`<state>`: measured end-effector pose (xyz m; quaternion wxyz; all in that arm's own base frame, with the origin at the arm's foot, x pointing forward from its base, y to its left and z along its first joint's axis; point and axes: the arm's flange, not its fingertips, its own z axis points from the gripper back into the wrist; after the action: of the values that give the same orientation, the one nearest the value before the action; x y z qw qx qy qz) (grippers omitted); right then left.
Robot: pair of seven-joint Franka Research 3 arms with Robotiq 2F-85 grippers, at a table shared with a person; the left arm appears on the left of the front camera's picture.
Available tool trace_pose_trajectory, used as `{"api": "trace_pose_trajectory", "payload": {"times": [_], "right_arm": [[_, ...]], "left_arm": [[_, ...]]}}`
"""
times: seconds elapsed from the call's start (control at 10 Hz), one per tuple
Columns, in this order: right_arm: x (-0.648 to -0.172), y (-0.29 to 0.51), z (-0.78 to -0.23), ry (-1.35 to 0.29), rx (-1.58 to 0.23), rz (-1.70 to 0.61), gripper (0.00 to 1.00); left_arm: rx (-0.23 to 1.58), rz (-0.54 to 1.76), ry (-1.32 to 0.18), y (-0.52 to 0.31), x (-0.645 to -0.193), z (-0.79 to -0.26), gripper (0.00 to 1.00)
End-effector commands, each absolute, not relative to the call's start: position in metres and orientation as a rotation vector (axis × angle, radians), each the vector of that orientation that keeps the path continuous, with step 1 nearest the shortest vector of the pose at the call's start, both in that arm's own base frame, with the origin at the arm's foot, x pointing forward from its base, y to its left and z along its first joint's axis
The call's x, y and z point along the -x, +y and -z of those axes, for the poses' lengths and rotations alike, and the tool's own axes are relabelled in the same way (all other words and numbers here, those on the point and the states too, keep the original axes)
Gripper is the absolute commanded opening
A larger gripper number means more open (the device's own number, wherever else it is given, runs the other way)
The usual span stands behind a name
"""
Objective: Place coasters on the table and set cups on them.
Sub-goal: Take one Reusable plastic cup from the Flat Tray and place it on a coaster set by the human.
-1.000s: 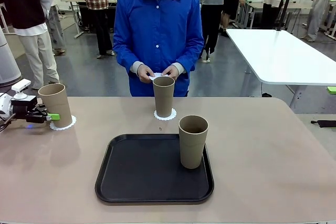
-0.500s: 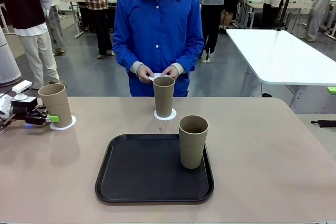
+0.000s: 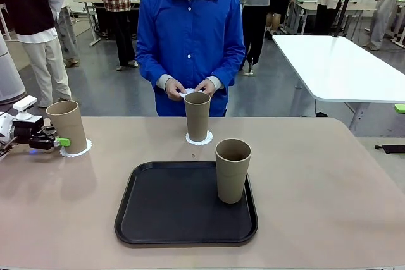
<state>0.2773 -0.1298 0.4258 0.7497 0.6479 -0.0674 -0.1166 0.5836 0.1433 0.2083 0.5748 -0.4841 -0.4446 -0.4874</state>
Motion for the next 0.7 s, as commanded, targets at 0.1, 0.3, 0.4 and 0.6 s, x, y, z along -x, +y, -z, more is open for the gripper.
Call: {"api": "trace_pose_trajectory", "payload": {"times": [0.1,0.3,0.4,0.6], "right_arm": [[-0.2774,-0.1295,-0.4275,-0.154,-1.422,0.251,1.00],[-0.2774,-0.1295,-0.4275,-0.154,-1.422,0.251,1.00],[-0.2774,-0.1295,-0.4275,-0.154,-1.422,0.251,1.00],[-0.2774,-0.1295,-0.4275,-0.154,-1.422,0.251,1.00]], "left_arm": [[1.161,1.157,-1.013,0.1494,-0.5868,-0.2143,1.00],[1.161,1.161,-1.007,0.1517,-0.5871,-0.2152,1.00],[1.162,1.161,-1.003,0.1526,-0.5874,-0.2151,1.00],[1.160,1.158,-0.997,0.1539,-0.5878,-0.2150,1.00]]}}
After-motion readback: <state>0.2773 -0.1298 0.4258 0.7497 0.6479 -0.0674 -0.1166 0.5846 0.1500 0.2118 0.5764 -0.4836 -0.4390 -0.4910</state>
